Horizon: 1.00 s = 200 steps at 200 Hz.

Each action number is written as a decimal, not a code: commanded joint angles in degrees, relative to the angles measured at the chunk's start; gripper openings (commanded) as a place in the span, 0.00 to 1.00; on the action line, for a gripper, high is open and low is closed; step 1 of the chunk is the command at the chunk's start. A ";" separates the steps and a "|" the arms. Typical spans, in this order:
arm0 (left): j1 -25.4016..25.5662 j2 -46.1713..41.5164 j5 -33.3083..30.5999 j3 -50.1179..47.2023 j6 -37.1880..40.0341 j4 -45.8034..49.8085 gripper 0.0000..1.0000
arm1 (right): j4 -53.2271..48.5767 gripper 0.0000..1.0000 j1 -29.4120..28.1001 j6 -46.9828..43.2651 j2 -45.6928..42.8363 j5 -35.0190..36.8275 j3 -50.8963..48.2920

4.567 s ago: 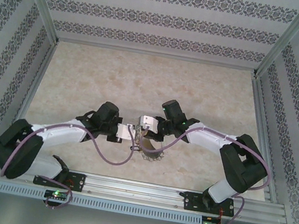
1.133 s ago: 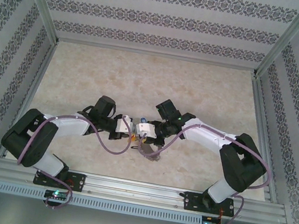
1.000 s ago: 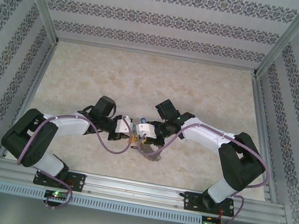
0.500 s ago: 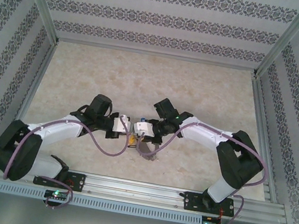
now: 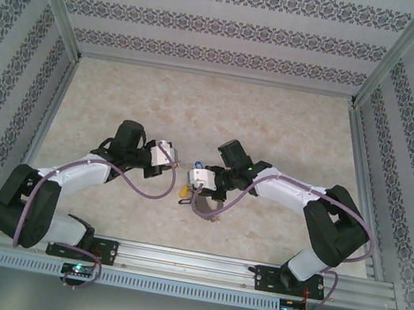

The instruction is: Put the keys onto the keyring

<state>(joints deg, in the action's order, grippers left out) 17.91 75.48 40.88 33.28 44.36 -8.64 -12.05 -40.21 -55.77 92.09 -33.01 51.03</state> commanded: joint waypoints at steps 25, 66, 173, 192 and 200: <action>-0.08 -5.08 -2.17 -1.09 -9.39 -2.78 0.00 | 9.41 0.00 0.45 3.46 -3.71 4.88 -4.11; -0.89 -1.86 -24.18 4.06 -21.93 5.43 0.00 | 5.54 0.00 -2.44 0.13 0.56 12.69 -2.07; -2.19 18.41 -32.54 19.18 -31.51 28.92 0.00 | 3.24 0.00 -1.94 3.55 2.47 9.98 0.73; -2.19 20.66 -32.30 21.21 -32.03 30.47 0.00 | 2.78 0.00 -1.94 3.18 2.26 10.16 0.87; -2.28 21.28 -32.07 21.84 -32.21 30.70 0.00 | 2.66 0.00 -1.95 3.08 2.09 10.26 0.87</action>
<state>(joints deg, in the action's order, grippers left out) 16.36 95.02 8.34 52.42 14.26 16.53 -7.97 -42.50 -53.04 94.08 -22.06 50.30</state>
